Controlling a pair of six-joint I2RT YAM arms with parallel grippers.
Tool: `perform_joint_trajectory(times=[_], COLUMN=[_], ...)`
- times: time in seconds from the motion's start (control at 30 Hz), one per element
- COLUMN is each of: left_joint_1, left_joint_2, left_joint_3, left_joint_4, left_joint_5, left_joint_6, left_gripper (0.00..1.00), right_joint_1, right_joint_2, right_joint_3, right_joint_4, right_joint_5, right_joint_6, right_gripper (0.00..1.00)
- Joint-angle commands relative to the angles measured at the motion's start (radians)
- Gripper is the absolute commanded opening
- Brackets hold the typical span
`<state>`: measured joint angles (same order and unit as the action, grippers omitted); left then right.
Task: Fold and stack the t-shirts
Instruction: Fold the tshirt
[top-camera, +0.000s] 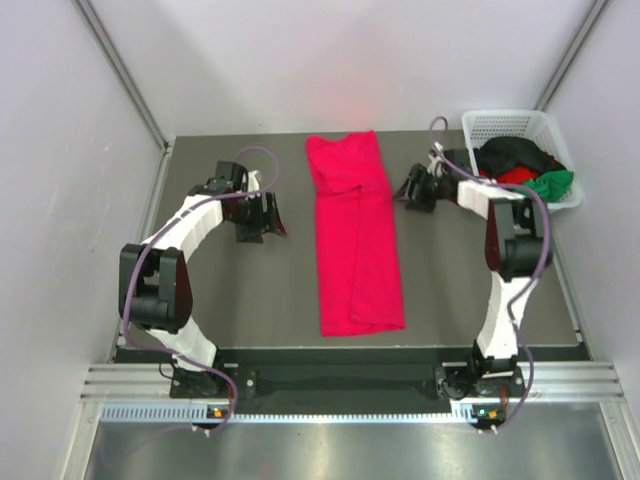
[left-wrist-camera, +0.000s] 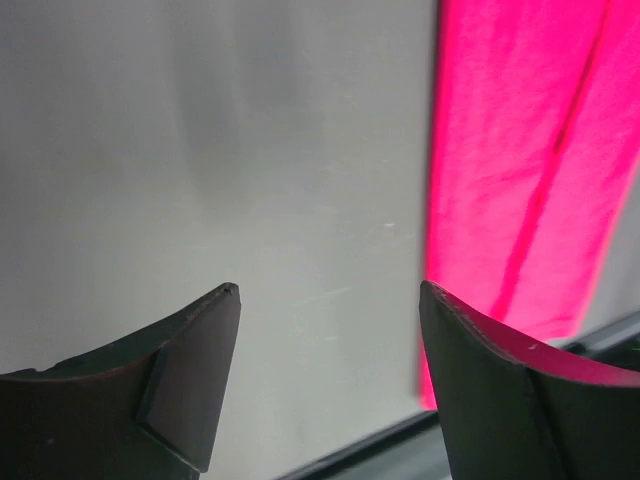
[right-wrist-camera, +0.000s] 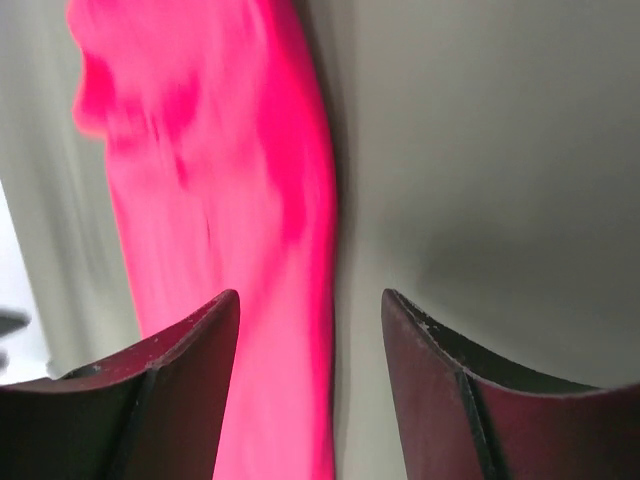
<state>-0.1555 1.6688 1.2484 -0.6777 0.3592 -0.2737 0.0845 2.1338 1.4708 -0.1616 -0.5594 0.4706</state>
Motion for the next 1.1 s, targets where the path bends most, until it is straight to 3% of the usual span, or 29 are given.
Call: perform_joint_trajectory(times=[0.0, 0.27, 0.43, 0.57, 0.7, 1.07], left_joint_1=[-0.015, -0.13, -0.156, -0.191, -0.258, -0.317], left_joint_2=[-0.015, -0.029, -0.075, -0.142, -0.185, -0.159], left_joint_3=[-0.044, -0.208, -0.352, -0.434, -0.494, -0.587], left_joint_4=[0.084, 0.136, 0.13, 0.144, 0.167, 0.265], left_joint_5=[0.086, 0.103, 0.1, 0.097, 0.098, 0.109], left_joint_6=[-0.229, -0.407, -0.427, -0.438, -0.449, -0.493], left_gripper=[0.76, 0.69, 0.67, 0.65, 0.65, 0.63], right_joint_1=[-0.029, -0.014, 0.088, 0.178, 0.248, 0.258], right_joint_2=[-0.217, -0.555, -0.701, -0.805, -0.837, -0.811], right_joint_3=[-0.188, -0.599, -0.74, -0.875, -0.911, -0.946], right_joint_4=[-0.073, -0.271, -0.416, -0.405, -0.412, -0.314], right_joint_5=[-0.022, -0.068, -0.014, 0.015, 0.053, 0.062], right_joint_6=[-0.026, -0.021, -0.018, 0.054, 0.074, 0.115], right_gripper=[0.59, 0.56, 0.56, 0.56, 0.56, 0.52])
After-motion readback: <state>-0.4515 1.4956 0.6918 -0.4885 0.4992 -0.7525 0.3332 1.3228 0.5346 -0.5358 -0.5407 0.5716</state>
